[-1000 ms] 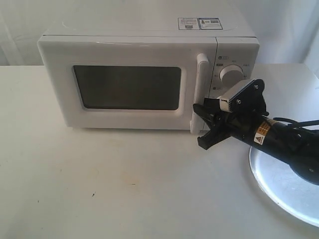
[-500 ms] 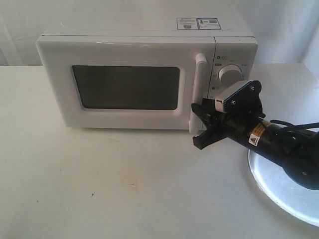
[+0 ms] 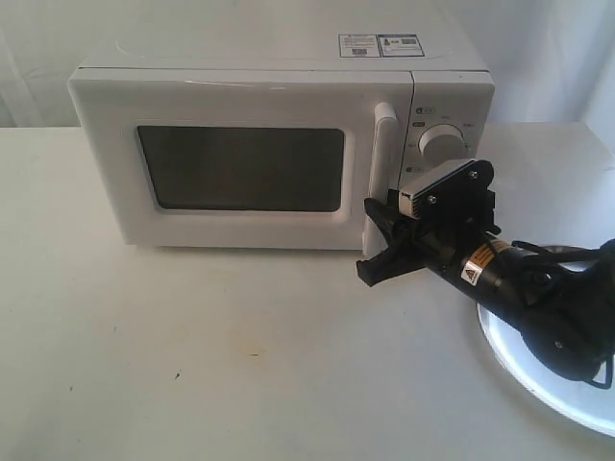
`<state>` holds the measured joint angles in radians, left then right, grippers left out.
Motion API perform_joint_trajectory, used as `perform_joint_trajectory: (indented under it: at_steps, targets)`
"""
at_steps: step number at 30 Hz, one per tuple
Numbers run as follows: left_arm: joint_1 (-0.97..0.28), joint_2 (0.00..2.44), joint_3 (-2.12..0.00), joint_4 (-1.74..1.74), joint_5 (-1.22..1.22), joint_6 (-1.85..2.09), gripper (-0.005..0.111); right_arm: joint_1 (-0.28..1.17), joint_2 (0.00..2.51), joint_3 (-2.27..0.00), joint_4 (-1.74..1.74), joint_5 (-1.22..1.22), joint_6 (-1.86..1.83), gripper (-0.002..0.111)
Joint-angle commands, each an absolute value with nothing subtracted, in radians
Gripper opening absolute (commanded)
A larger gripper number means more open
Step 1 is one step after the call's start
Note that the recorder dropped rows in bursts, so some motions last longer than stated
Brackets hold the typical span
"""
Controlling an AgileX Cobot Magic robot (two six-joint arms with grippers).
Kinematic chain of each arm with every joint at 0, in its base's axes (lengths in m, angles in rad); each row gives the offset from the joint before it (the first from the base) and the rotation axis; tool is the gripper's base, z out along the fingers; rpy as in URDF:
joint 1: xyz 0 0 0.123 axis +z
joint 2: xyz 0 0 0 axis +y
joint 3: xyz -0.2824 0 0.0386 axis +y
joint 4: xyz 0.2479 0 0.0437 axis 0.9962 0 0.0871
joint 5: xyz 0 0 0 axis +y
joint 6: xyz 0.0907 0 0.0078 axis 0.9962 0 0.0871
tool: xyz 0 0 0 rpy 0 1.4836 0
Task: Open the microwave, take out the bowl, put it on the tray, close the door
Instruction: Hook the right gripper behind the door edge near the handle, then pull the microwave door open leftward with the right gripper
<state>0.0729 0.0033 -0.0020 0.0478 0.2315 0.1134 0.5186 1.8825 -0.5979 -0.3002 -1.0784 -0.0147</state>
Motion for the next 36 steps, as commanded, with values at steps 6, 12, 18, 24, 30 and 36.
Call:
perform_joint_trajectory:
  at_steps: [6, 12, 18, 24, 30, 36]
  targets:
    - [0.069, 0.0, 0.0, 0.045, 0.232, 0.109, 0.0, 0.622, 1.886, -0.621, -0.821, -1.221, 0.008, 0.0]
    - [0.069, 0.0, 0.0, 0.045, 0.232, 0.109, 0.0, 0.622, 1.886, -0.615, -0.821, -1.221, 0.0, 0.0]
    - [0.069, 0.0, 0.0, 0.045, 0.232, 0.109, 0.0, 0.626, 1.886, -0.616, -0.849, -1.221, 0.0, 0.0]
    - [0.069, 0.0, 0.0, 0.045, 0.232, 0.109, 0.0, 0.656, 1.886, -0.613, -0.89, -1.221, -0.078, 0.0]
    - [0.069, 0.0, 0.0, 0.045, 0.232, 0.109, 0.0, 0.679, 1.852, -0.547, -0.896, -1.221, -0.179, 0.0]
    - [0.069, 0.0, 0.0, 0.045, 0.232, 0.109, 0.0, 0.679, 1.795, -0.486, -0.886, -1.221, -0.226, 0.0]
